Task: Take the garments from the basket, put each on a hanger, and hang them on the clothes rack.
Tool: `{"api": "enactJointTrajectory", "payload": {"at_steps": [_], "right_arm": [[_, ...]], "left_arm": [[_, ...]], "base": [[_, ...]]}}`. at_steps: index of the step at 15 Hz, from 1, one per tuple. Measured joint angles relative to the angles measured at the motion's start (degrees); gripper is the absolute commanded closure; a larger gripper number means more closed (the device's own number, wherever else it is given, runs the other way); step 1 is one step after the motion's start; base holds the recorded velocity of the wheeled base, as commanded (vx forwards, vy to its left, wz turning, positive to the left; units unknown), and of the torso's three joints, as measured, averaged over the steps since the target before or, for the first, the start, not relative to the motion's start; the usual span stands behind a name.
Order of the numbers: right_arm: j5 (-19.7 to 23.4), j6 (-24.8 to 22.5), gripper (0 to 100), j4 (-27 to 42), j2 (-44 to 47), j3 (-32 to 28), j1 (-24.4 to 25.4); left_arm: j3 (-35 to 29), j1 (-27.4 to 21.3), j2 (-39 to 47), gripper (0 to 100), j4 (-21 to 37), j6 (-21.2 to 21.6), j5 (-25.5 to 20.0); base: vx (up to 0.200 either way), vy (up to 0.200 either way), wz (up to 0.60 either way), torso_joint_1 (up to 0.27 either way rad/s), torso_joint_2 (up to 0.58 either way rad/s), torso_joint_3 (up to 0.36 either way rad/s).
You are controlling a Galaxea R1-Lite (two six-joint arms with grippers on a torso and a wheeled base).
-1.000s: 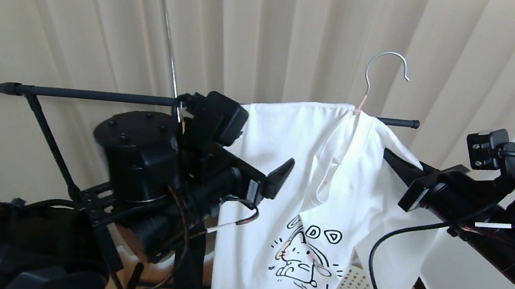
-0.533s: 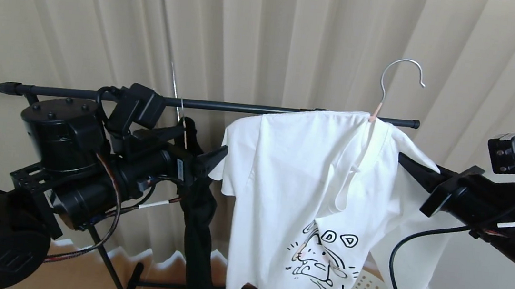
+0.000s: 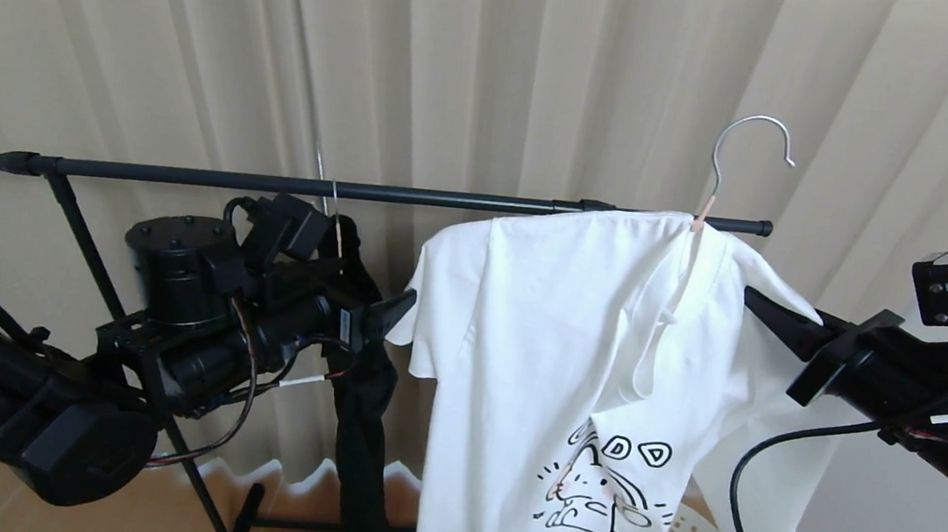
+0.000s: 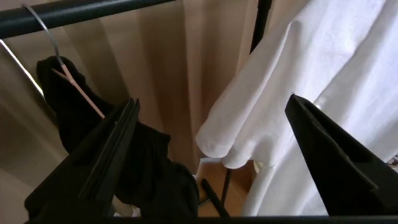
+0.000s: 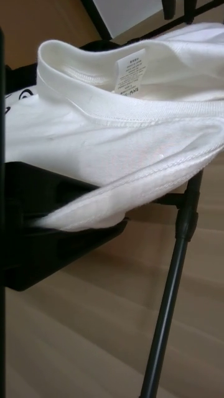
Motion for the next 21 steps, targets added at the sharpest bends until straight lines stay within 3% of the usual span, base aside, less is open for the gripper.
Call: {"api": "enactJointTrajectory", "payload": {"at_steps": [8,9,16,21], "right_arm": [[1.33,-0.01,100,0.11,-2.21,0.89,0.0],[1.33,0.0,100,0.09,-2.27,0.89,0.0],[1.3,0.02,100,0.11,-2.05,0.33,-0.3],[1.37,0.11,100,0.13,-1.55,-1.05,-2.54]], "left_arm": [[-1.57,-0.24,3.79,0,-1.32,-0.34,0.46],[-1.57,-0.24,3.9,100,-1.6,-0.34,0.44],[-1.32,0.41,3.88,100,-1.71,-0.33,0.69],[-1.51,3.54,3.85,100,-1.71,0.05,0.63]], "base": [[0.0,0.0,0.0,0.0,0.0,0.0],[0.0,0.0,0.0,0.0,0.0,0.0],[0.0,0.0,0.0,0.0,0.0,0.0],[0.0,0.0,0.0,0.0,0.0,0.0]]}}
